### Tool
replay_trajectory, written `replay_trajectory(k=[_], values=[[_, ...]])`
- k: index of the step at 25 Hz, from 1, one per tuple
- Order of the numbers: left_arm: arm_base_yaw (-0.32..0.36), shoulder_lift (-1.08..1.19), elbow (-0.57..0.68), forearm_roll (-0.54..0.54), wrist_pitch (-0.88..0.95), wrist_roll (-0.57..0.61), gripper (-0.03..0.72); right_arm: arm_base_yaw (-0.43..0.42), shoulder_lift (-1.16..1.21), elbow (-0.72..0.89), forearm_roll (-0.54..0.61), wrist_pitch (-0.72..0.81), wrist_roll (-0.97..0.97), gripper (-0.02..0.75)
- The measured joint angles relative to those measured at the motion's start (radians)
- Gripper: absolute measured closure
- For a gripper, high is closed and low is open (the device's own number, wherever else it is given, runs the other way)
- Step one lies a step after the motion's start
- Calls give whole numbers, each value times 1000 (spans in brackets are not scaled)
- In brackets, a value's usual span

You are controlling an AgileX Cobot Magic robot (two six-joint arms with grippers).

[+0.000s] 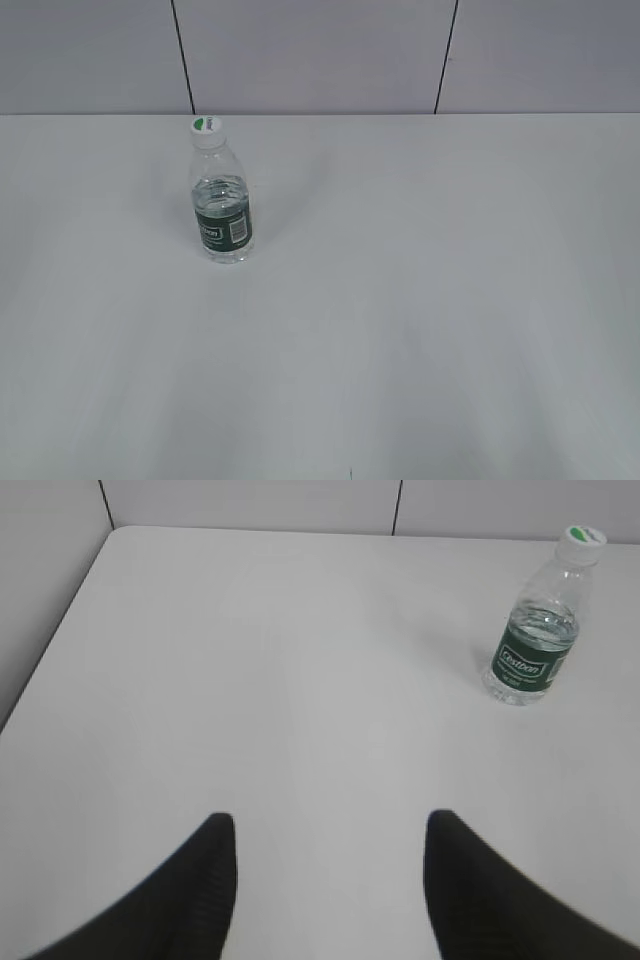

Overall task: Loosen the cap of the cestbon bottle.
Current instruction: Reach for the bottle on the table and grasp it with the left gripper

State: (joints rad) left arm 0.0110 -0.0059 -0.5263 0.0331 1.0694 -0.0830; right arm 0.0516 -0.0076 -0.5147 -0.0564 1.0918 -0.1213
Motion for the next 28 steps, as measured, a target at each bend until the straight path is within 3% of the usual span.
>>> replay_trajectory(k=[28], values=[[0,0,0,0,0,0,305,0,0,0,0,0,0,220]])
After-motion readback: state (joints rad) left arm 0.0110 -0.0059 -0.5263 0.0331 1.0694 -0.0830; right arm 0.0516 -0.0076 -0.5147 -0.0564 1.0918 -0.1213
